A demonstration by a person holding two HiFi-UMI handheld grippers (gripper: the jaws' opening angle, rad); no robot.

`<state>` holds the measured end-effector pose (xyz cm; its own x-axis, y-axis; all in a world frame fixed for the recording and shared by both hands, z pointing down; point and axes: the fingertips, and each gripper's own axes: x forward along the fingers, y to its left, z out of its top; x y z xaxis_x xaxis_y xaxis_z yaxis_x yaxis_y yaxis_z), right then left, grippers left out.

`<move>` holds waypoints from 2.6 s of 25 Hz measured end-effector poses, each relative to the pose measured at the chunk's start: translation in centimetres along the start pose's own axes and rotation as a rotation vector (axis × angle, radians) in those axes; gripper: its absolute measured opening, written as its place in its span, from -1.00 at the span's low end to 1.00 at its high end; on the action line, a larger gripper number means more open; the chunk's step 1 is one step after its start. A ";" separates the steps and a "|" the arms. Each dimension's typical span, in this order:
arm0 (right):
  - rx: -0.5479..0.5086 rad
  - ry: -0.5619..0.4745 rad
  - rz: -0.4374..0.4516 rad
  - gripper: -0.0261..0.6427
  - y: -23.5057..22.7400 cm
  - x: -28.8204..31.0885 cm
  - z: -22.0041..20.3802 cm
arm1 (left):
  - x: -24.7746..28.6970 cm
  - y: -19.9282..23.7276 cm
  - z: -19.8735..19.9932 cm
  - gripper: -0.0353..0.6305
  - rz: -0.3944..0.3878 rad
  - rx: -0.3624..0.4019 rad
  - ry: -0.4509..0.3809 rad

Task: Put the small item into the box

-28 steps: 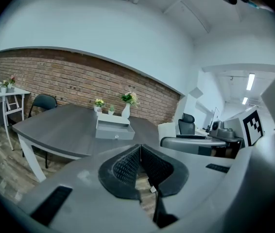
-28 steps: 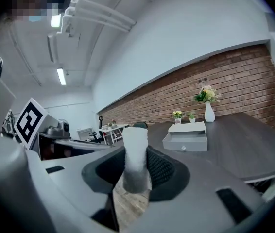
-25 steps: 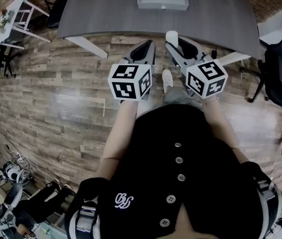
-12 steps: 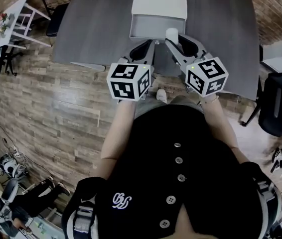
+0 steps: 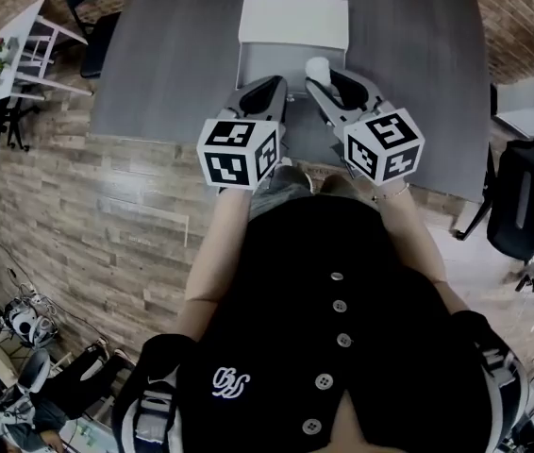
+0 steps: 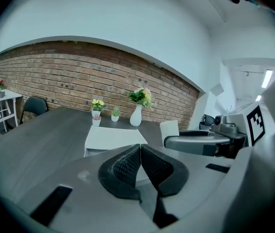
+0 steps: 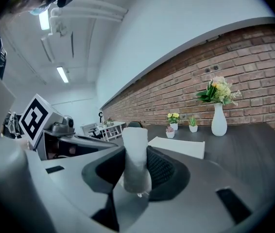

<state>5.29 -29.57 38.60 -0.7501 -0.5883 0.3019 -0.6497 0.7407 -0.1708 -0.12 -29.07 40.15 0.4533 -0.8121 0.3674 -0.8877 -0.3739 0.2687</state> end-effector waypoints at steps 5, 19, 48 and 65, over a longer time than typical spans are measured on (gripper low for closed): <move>-0.054 0.092 -0.005 -0.52 -1.6 1.6 -0.1 | 1.3 1.0 0.5 -0.85 -0.006 0.000 0.024; -0.260 0.458 0.045 -0.52 -5.0 9.7 -5.8 | 3.0 6.0 -2.7 -0.85 0.012 -0.086 0.108; -0.419 0.729 0.079 -0.34 -4.8 13.4 -12.4 | 2.8 8.2 -4.7 -0.85 0.003 -0.133 0.138; 0.023 0.064 0.031 -0.39 -1.2 6.6 1.9 | 1.4 4.2 2.6 -0.85 -0.092 0.067 0.019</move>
<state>0.91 -34.89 39.04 -0.7613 -0.5425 0.3551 -0.6293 0.7503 -0.2028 -3.41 -32.94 39.48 0.5337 -0.7647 0.3610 -0.8456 -0.4760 0.2418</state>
